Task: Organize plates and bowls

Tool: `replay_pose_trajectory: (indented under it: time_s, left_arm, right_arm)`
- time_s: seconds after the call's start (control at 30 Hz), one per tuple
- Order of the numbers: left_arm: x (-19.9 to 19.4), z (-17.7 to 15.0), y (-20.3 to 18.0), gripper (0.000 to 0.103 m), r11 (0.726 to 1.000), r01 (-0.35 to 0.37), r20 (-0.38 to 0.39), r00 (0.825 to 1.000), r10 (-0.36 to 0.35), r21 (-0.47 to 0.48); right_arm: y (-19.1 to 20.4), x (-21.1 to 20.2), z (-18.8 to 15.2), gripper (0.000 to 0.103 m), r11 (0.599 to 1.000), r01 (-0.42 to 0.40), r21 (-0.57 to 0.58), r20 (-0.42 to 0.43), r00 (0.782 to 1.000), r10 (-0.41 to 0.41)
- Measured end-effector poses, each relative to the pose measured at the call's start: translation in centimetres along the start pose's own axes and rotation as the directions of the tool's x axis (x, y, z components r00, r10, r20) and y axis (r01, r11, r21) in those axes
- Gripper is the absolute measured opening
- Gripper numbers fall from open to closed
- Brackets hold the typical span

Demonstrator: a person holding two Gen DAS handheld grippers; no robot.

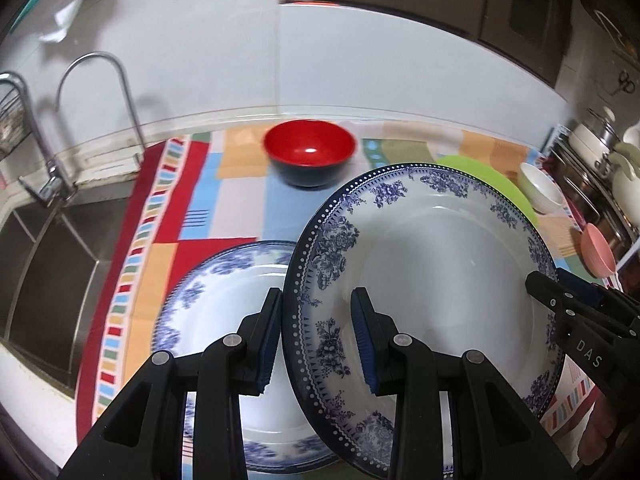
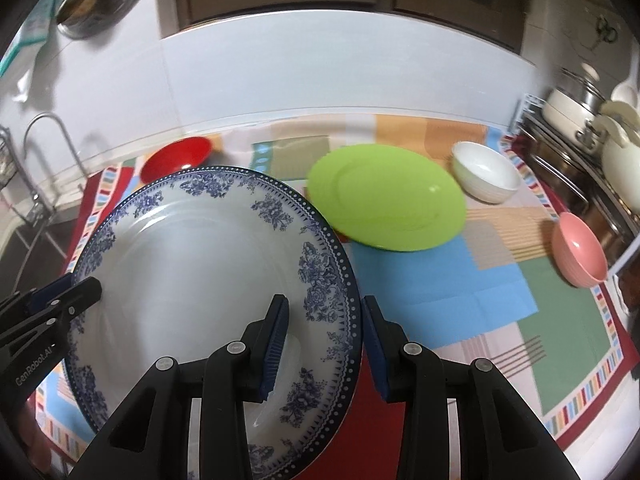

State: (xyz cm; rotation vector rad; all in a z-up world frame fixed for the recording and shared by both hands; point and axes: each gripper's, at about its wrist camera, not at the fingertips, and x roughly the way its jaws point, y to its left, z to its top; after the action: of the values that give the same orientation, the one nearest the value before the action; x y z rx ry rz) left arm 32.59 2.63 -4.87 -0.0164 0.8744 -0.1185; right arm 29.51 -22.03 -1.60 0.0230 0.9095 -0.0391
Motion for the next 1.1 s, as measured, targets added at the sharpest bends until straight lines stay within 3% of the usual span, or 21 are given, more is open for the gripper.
replay_pose_trajectory:
  time_s: [0.67, 1.1]
  left_arm:
    - [1.1, -2.5, 9.5, 0.035, 0.987, -0.094, -0.073, 0.994, 0.086, -0.128]
    - [4.2, -3.5, 11.9, 0.034, 0.980, -0.120, -0.149, 0.984, 0.096, -0.157]
  right_arm:
    - [9.9, 2.7, 0.0, 0.038, 0.987, -0.100, -0.126, -0.051, 0.994, 0.094]
    - [13.2, 6.1, -0.6, 0.038, 0.979, -0.119, -0.163, -0.125, 0.987, 0.099]
